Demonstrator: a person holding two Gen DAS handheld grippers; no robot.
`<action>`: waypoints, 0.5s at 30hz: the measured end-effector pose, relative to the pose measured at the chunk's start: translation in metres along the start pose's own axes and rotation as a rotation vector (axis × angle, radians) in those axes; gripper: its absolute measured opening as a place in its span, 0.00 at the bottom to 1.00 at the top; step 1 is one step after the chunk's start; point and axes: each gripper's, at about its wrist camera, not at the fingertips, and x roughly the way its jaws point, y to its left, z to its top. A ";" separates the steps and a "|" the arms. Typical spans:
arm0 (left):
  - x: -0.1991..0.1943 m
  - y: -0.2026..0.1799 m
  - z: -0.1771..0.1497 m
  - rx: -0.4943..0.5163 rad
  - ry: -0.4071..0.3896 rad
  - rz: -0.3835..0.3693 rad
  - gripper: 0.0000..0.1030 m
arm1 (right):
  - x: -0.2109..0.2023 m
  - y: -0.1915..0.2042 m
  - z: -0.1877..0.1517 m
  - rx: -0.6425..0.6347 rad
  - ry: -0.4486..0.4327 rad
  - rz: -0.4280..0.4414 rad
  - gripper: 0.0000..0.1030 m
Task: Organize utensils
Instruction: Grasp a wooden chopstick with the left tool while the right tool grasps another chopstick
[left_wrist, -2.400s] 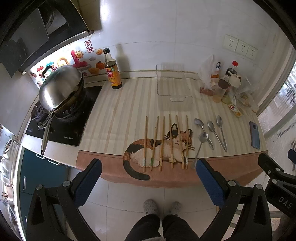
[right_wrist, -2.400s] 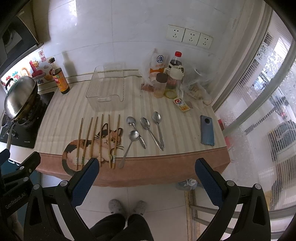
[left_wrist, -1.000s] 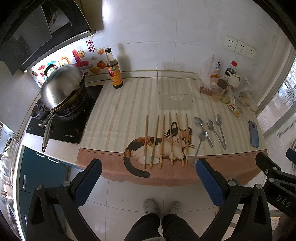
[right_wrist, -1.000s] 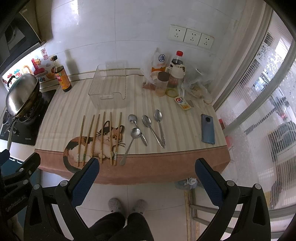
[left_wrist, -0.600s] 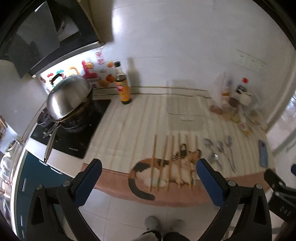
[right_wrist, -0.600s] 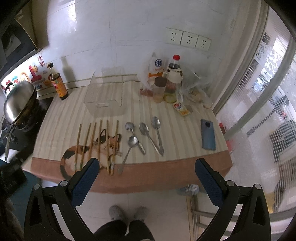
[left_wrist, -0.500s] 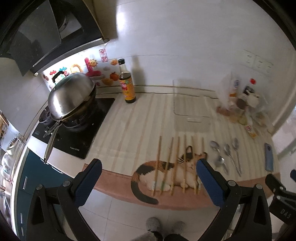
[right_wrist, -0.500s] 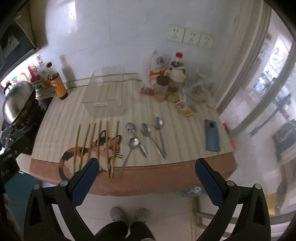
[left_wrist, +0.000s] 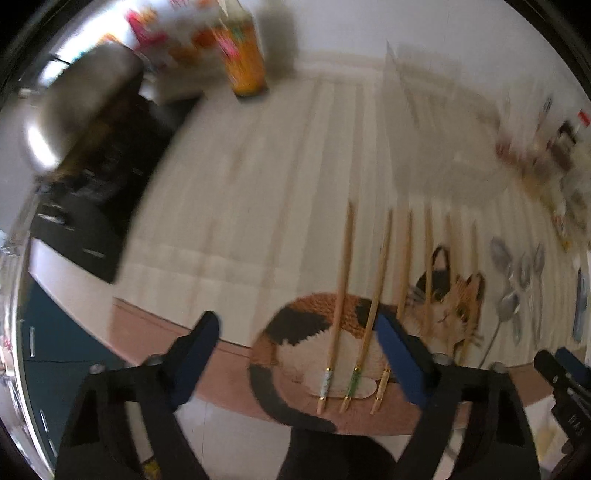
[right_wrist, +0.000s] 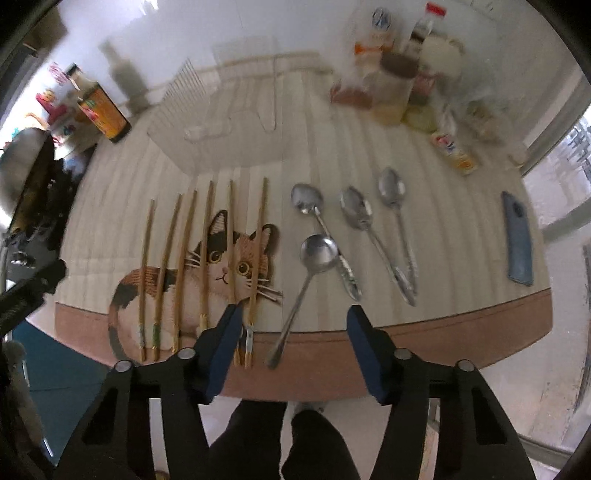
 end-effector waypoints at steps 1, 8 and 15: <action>0.015 -0.003 0.003 0.011 0.035 -0.015 0.69 | 0.010 0.003 0.003 0.004 0.018 0.010 0.49; 0.083 -0.012 0.007 0.063 0.197 -0.070 0.48 | 0.068 0.017 0.026 0.011 0.134 0.006 0.35; 0.088 -0.016 0.003 0.095 0.208 -0.096 0.26 | 0.107 0.029 0.040 0.024 0.205 -0.001 0.35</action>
